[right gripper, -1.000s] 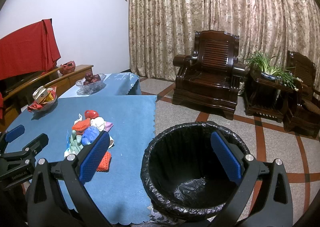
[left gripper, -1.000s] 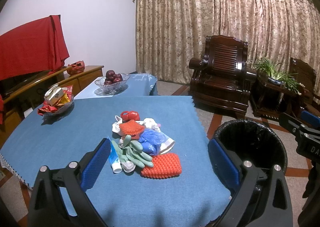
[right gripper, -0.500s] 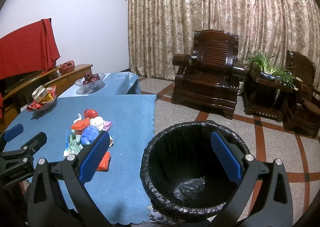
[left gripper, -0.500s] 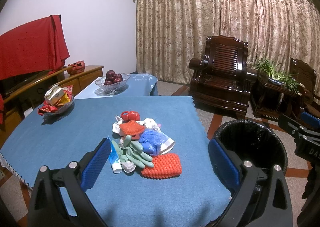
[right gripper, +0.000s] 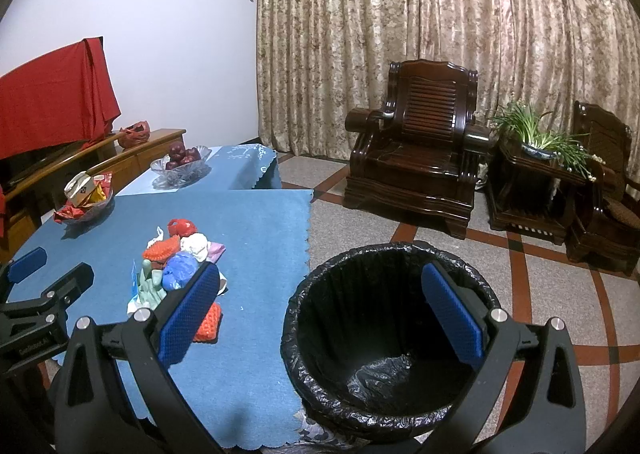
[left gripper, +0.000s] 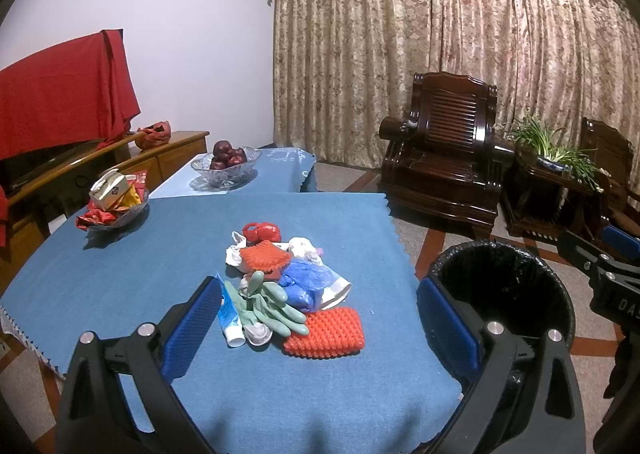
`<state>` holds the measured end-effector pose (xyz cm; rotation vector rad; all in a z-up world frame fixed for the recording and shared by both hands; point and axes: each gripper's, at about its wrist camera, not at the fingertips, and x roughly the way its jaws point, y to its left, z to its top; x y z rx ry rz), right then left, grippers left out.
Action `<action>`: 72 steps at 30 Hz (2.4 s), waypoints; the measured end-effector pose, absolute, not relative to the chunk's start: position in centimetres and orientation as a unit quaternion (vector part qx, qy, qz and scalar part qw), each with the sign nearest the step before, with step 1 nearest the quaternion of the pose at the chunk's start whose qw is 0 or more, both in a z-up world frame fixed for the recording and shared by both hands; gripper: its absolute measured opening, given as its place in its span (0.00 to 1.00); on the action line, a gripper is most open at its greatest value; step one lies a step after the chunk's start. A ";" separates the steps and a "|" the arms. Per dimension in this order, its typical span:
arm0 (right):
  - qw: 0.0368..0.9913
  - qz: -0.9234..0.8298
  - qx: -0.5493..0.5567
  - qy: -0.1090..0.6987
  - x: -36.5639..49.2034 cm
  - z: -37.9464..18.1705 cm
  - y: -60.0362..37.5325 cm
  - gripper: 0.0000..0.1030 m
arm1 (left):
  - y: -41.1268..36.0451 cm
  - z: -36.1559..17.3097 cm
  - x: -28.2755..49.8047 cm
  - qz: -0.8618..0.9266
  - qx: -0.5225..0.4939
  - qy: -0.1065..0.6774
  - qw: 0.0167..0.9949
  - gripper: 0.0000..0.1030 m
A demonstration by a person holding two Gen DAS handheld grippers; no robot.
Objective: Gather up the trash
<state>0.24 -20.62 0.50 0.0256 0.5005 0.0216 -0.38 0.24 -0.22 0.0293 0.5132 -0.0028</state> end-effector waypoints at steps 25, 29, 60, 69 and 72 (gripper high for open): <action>0.968 0.011 0.013 0.250 0.3 0.3 -20.8 0.95 | 0.4 0.3 -0.4 -0.001 0.013 0.255 0.967 0.94; 0.968 0.014 0.012 0.252 0.4 0.0 -20.8 0.95 | 1.4 0.4 -0.5 0.002 0.010 0.257 0.966 0.94; 0.945 0.124 -0.009 0.302 12.1 -10.0 -8.8 0.91 | 13.0 -10.2 6.2 0.105 0.001 0.306 0.946 0.90; 0.928 0.158 -0.023 0.336 15.6 -13.0 -6.0 0.76 | 14.1 -13.7 9.2 0.095 -0.007 0.333 0.938 0.80; 0.923 0.171 -0.030 0.343 16.3 -13.8 -4.9 0.73 | 14.1 -13.8 9.6 0.099 0.002 0.331 0.938 0.79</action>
